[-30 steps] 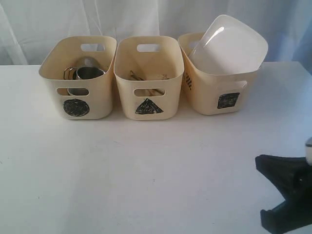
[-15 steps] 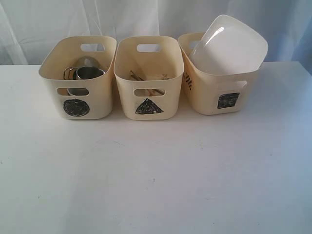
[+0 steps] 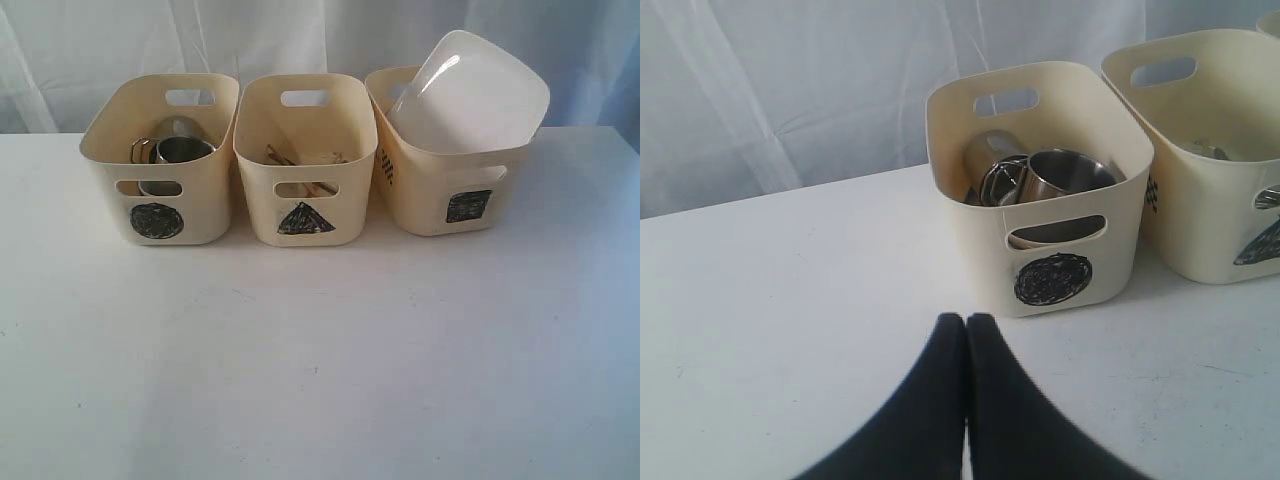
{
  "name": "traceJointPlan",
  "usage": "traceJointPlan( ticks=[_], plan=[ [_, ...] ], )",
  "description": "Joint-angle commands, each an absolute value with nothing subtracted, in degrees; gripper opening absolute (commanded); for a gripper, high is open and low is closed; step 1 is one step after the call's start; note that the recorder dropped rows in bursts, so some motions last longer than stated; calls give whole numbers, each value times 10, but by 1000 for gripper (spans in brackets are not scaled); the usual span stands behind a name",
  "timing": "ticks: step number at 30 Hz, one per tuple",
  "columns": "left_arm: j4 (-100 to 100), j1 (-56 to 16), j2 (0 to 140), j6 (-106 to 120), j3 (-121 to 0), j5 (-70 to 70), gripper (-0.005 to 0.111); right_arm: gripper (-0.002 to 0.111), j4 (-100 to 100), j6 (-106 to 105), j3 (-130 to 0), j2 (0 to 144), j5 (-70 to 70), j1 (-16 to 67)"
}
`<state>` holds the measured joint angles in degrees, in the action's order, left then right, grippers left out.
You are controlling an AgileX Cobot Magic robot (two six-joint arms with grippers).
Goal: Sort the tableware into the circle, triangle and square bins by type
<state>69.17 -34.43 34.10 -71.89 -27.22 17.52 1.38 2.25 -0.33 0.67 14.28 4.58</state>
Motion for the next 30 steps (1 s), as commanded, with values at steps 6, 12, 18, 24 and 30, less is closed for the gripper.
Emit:
traceJointPlan(
  ticks=[6,12,18,24,30],
  plan=[
    [696,-344,337,-720,-270,176,0,0,11,5,0,1,188,38],
    [696,-344,337,-720,-270,176,0,0,11,-13,0,1,189,38],
    [696,-344,337,-720,-270,176,0,0,11,-13,0,1,189,38],
    [696,-344,337,-720,-270,176,0,0,11,-13,0,1,189,38],
    [696,-344,337,-720,-270,176,0,0,11,-13,0,1,190,38]
  ],
)
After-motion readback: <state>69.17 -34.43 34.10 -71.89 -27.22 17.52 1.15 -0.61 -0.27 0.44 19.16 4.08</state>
